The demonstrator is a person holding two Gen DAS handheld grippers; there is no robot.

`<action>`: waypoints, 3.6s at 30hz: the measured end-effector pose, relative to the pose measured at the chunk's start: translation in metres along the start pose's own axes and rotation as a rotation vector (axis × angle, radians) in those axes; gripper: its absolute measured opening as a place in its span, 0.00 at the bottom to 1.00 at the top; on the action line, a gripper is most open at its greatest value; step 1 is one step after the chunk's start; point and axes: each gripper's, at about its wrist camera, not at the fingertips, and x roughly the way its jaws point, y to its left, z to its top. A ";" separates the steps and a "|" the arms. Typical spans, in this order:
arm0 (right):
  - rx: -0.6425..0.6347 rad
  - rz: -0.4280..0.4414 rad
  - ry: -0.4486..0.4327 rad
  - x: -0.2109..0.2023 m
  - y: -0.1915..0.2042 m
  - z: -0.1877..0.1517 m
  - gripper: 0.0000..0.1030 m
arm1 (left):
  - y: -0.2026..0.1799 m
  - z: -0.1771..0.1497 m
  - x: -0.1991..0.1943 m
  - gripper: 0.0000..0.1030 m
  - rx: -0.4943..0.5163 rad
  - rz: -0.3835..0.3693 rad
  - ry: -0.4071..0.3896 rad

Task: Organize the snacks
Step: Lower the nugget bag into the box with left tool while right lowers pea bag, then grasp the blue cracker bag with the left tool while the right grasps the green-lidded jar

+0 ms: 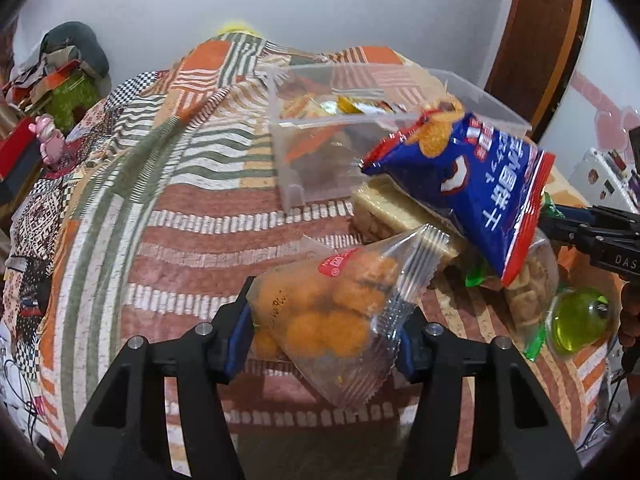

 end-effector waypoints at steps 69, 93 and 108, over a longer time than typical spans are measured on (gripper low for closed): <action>-0.025 -0.017 -0.195 -0.029 0.004 0.090 0.57 | -0.050 0.129 -0.031 0.86 0.085 -0.065 -0.198; -0.049 0.069 0.007 -0.024 0.047 -0.041 0.60 | -0.063 -0.021 -0.086 0.89 0.054 -0.070 -0.032; -0.019 0.052 -0.075 -0.047 0.016 -0.043 0.42 | -0.085 0.031 -0.055 0.89 0.019 -0.064 -0.062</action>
